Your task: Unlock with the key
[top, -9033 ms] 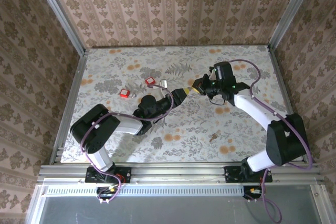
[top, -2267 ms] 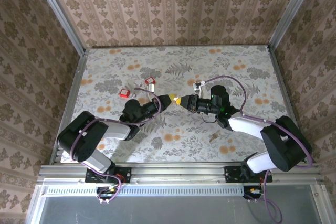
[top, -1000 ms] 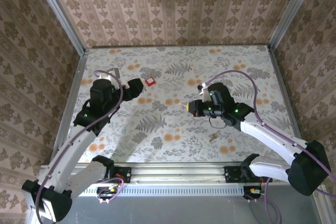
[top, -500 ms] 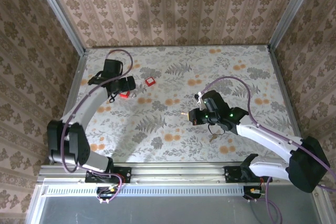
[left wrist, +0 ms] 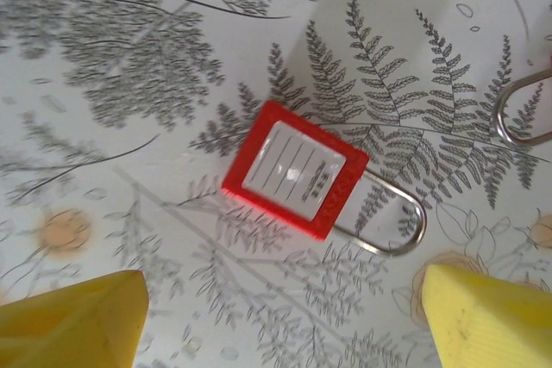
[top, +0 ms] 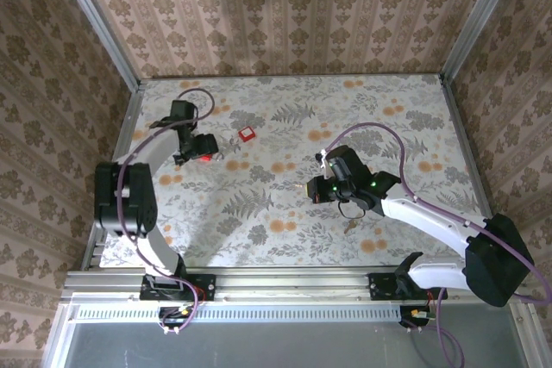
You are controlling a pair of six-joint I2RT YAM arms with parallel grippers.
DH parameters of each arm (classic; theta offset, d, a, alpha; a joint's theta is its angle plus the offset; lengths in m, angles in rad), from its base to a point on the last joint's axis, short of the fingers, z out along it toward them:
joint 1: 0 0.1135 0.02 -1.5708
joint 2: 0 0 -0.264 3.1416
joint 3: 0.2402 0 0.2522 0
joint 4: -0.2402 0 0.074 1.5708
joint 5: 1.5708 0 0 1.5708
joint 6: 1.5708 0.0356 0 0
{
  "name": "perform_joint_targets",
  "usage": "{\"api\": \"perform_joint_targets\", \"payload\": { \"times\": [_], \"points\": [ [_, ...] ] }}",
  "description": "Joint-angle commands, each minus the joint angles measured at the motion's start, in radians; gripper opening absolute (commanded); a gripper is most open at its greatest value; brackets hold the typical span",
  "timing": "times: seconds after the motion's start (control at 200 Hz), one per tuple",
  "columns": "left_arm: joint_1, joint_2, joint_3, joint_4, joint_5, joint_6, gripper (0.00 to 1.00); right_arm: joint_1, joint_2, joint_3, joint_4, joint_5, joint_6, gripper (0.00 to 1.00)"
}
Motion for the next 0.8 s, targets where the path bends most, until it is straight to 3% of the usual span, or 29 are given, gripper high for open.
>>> {"api": "perform_joint_targets", "payload": {
  "times": [0.0, 0.35, 0.795],
  "points": [
    [-0.015, 0.069, 0.039, 0.002, 0.009, -0.018, 0.83, 0.006, -0.013, 0.007, -0.021, 0.020, -0.008, 0.00],
    [-0.018, 0.186, 0.100, 0.019, 0.003, -0.106, 0.80, 0.006, -0.069, -0.075, 0.021, 0.005, 0.029, 0.00],
    [-0.049, 0.409, 0.400, -0.123, -0.013, 0.004, 0.78, 0.006, -0.075, -0.079, 0.010, -0.017, 0.016, 0.00]
  ]
}}
